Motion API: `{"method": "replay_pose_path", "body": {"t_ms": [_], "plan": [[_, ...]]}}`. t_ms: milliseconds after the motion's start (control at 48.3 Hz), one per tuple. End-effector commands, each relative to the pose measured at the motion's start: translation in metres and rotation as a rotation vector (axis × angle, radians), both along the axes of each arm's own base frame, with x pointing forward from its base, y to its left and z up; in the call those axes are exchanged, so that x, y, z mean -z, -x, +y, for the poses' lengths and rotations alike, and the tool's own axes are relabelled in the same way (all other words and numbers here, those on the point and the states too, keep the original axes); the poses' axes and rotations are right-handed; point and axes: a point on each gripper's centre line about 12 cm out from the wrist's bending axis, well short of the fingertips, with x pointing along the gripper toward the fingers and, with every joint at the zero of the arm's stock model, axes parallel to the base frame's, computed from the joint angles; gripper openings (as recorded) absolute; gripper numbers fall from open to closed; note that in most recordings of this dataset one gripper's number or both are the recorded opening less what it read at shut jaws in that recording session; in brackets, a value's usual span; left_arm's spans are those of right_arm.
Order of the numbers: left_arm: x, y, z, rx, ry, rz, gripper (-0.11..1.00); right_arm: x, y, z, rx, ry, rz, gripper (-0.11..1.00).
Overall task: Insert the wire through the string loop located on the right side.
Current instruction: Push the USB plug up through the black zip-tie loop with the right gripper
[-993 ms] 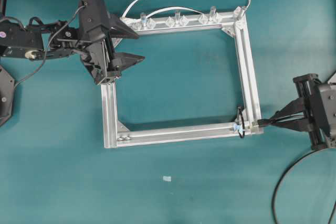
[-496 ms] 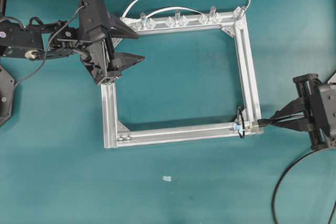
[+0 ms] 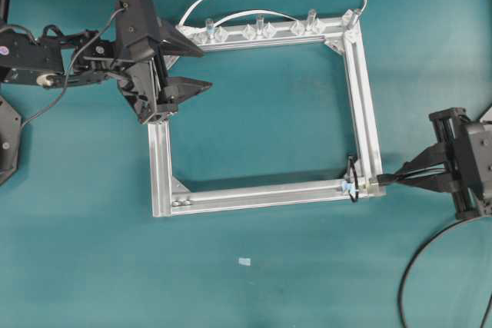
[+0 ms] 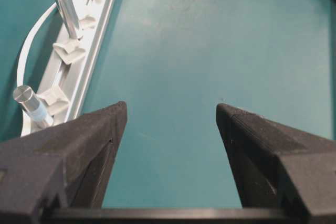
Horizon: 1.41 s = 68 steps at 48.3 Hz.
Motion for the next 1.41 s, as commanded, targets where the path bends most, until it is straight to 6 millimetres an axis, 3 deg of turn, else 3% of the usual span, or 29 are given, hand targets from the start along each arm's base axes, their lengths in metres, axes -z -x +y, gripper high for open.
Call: {"method": "replay_pose_path", "body": {"t_ms": [0, 372, 1386], "plan": [[-0.012, -0.005, 0.002, -0.002, -0.009, -0.036, 0.74, -0.006, -0.005, 0.001, 0.002, -0.001, -0.024, 0.13], [-0.012, -0.006, 0.002, -0.002, -0.010, -0.037, 0.74, -0.007, -0.011, 0.002, 0.003, 0.003, -0.024, 0.13], [-0.010, -0.013, 0.001, 0.008, -0.010, -0.032, 0.74, -0.002, -0.074, 0.012, 0.052, 0.052, 0.005, 0.13]]}}
